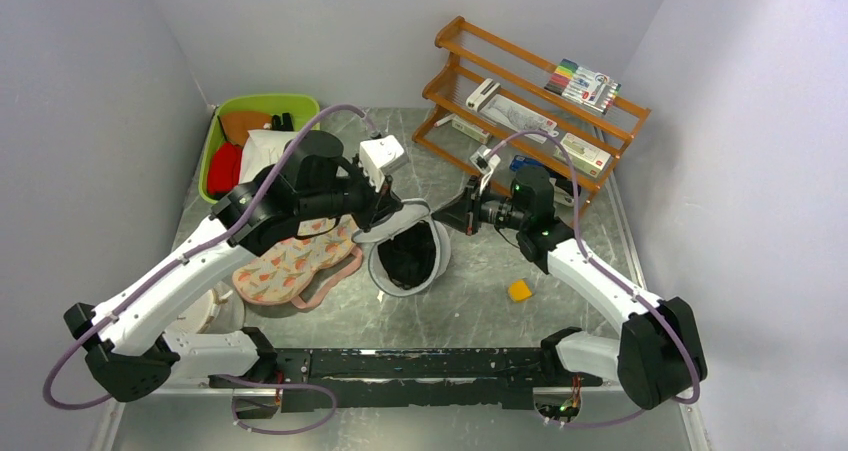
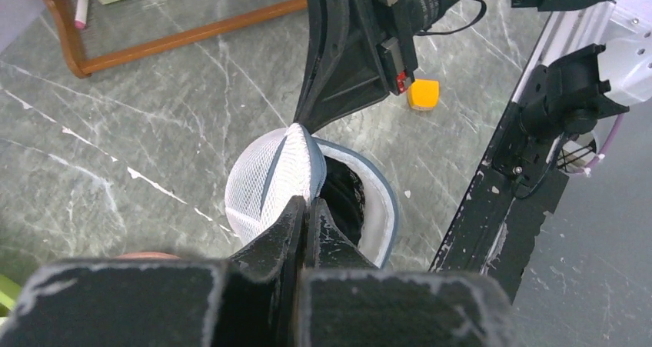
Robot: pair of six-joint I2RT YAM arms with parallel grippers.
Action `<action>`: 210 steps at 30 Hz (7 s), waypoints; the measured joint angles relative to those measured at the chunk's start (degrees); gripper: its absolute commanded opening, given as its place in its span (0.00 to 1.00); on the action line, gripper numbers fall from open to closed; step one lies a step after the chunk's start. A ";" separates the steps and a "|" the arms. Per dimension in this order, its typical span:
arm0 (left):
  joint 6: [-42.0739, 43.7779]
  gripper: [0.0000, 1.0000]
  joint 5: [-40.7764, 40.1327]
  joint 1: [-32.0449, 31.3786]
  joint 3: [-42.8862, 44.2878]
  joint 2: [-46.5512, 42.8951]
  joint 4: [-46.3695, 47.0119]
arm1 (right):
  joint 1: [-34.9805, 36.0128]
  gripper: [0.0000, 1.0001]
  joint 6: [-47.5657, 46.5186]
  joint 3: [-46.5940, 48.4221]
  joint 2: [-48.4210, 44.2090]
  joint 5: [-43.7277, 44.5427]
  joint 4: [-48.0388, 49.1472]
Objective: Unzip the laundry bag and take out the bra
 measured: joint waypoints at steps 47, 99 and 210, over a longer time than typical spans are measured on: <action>-8.79 0.07 -9.38 -3.02 -8.74 6.49 3.28 | 2.64 0.00 8.74 -6.86 -3.91 1.16 6.40; -27.76 0.07 -16.76 8.44 10.80 12.24 -11.63 | 21.86 1.00 4.55 16.02 4.42 40.68 -35.71; -15.23 0.07 -16.33 -4.63 -9.09 21.09 5.46 | 11.72 0.00 1.44 -3.91 -0.20 32.17 -15.41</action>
